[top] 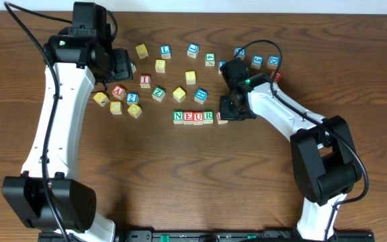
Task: Spell out NEURIPS
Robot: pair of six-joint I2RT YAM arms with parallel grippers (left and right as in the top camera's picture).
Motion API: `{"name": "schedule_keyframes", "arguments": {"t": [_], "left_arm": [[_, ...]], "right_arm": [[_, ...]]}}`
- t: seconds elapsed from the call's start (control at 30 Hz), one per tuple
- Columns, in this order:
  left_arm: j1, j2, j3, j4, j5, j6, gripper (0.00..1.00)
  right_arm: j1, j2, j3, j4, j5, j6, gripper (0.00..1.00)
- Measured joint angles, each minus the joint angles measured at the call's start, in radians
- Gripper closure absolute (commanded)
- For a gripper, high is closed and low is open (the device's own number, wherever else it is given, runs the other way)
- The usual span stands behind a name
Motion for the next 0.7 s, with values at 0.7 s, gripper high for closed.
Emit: {"name": "schedule_keyframes", "arguments": {"t": [0.7], "left_arm": [[0.000, 0.000, 0.000, 0.000, 0.000, 0.000, 0.35]], "right_arm": [[0.002, 0.000, 0.000, -0.003, -0.053, 0.057, 0.99]]}}
